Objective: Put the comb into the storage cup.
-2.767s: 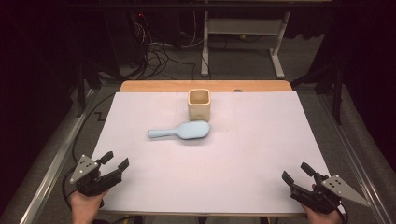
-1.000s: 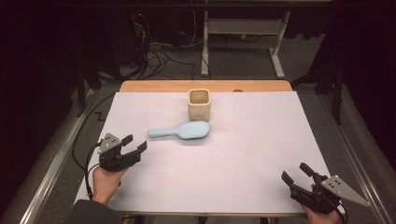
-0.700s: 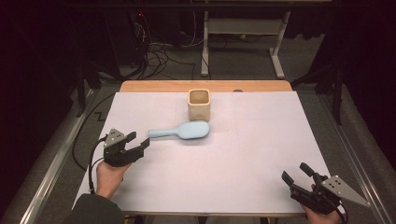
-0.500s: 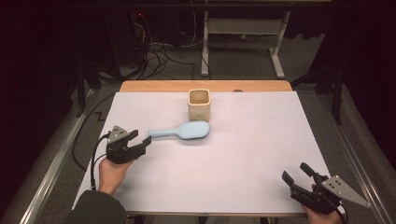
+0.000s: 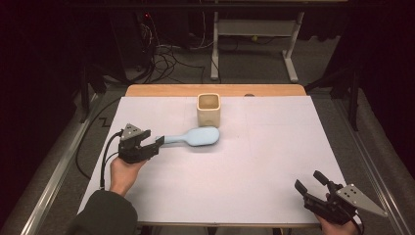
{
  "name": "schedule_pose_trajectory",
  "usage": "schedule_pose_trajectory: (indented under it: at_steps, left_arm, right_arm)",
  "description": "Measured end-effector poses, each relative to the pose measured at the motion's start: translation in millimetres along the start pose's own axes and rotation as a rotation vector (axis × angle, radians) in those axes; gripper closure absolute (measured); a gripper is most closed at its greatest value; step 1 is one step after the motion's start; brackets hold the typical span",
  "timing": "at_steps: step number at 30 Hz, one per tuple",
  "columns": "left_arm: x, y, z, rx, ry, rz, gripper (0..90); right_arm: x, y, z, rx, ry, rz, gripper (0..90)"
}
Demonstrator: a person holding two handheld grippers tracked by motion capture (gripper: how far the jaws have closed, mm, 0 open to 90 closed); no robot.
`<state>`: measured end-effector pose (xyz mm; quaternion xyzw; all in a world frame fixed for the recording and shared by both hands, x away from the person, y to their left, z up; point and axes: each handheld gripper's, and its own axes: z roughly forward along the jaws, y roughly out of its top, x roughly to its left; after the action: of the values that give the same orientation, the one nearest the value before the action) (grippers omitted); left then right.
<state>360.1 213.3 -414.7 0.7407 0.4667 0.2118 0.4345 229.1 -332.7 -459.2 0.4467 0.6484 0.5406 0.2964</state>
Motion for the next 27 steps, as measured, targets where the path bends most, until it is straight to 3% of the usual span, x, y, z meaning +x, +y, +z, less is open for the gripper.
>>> schedule_pose_trajectory:
  at_steps: [17,21,27]
  left_arm:
    - [1.3,24.0,18.0,0.057,0.006,-0.013,41.0]
    - [0.2,34.1,24.5,0.087,0.029,0.004,41.0]
    - [-2.8,51.1,34.7,0.149,0.015,-0.004,41.6]
  right_arm:
    - [0.8,0.1,1.4,0.007,0.012,-0.003,24.5]
    - [0.7,0.0,1.8,0.009,0.016,-0.004,24.4]
    - [0.3,0.0,1.6,0.011,0.009,-0.001,24.4]
